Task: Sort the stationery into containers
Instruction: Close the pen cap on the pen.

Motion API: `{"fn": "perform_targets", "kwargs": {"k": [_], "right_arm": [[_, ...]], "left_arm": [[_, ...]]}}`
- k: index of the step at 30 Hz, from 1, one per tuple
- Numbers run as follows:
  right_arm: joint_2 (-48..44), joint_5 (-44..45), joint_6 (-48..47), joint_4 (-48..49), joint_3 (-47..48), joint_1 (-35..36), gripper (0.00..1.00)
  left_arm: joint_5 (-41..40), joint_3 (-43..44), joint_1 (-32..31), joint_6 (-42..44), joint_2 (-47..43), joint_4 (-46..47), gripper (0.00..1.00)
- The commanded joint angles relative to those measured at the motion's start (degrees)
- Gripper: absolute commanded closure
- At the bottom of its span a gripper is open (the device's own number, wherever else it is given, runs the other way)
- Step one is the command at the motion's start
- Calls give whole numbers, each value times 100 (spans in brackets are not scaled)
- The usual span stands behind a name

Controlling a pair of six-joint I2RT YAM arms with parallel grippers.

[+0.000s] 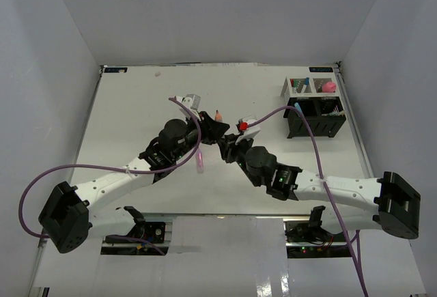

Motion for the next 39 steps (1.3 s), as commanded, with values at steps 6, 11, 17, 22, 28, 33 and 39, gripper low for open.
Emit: {"fn": "perform_targets", "kwargs": {"k": [6,11,17,22,28,33,39], "right_arm": [[-277,238,194,92,-153,38,63],[-496,238,300,-224,-373,11,36],[-576,-131,326,-909,-435,-199,6],[-243,-763,107,-1341,-180,-472,10],[906,-1282,-262,-1771,950,-674,9],[2129,-1511,-552,-2070,2218,-692,4],[3580,-1757,-764,-2053,3712,-744,6]], "left_arm": [[27,34,-21,611,-266,-144,82],[-219,253,67,1077,-293,-601,83],[140,508,901,1455,-328,-1330,85],[834,947,2131,1727,-398,-2122,85],[696,932,3125,2000,-670,-2448,86],[545,448,3529,2070,-1127,-2158,85],[1,193,3565,2440,-1224,-2211,85]]}}
